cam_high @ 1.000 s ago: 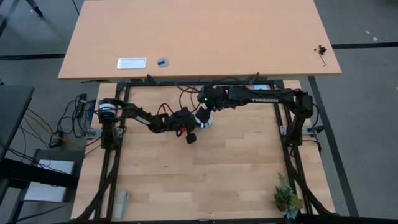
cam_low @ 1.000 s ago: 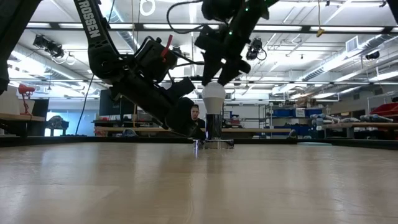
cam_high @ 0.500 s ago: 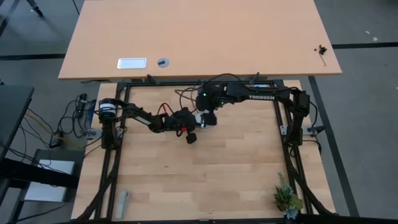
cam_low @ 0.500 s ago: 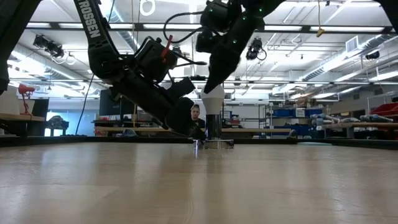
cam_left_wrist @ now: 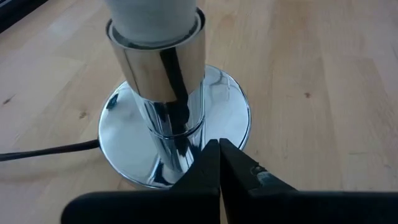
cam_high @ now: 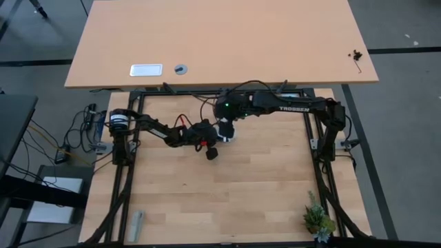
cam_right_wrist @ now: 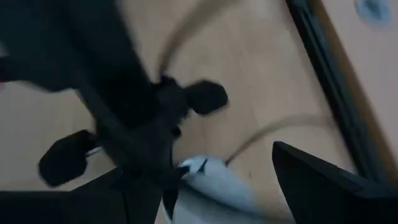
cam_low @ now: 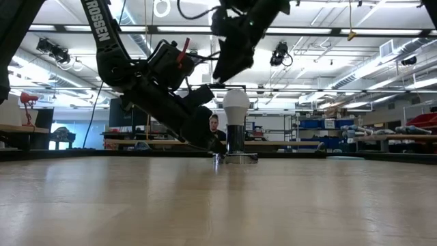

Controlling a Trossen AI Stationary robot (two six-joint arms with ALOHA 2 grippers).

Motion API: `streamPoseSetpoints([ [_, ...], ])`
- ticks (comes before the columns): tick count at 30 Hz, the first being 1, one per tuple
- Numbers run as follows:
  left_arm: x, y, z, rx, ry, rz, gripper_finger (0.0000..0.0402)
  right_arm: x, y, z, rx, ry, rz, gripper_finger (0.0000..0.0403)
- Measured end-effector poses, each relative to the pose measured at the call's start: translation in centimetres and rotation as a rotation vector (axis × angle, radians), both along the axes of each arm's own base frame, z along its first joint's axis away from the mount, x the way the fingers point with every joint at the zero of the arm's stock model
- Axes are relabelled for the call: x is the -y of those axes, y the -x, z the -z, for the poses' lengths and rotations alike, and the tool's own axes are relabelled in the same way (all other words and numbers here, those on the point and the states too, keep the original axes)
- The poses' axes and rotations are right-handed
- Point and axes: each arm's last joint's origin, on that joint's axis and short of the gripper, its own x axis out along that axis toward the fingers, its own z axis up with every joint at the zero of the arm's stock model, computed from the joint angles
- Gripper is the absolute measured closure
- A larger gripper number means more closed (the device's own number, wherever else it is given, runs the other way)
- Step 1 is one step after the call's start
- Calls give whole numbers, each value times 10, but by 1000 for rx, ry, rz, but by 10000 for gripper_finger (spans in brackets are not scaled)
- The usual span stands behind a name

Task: Screw lightbulb
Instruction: Remove the lightbulb from the lamp

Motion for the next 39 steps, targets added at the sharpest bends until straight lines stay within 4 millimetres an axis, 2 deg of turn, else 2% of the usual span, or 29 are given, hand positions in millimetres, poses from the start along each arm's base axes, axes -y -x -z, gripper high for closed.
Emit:
streamPoseSetpoints([
  [5, 0, 0, 0, 1, 1, -2, 400, -7, 1, 4, -7, -99, 218, 112],
  [9, 0, 0, 0, 0, 1, -4, 401, -12, 4, 12, -43, -83, 360, 112],
  [19, 0, 0, 0, 1, -1, -8, 400, -8, 10, 38, -79, -74, 411, 111],
  [23, 0, 0, 0, 1, -1, -8, 400, -3, 10, 40, -97, -54, 292, 111],
  [31, 0, 0, 0, 2, -3, -7, 400, 0, 7, 40, -142, 76, -173, 111],
  [39, 1, 0, 0, 0, -4, -6, 400, 0, 2, 33, -118, 121, -221, 112],
])
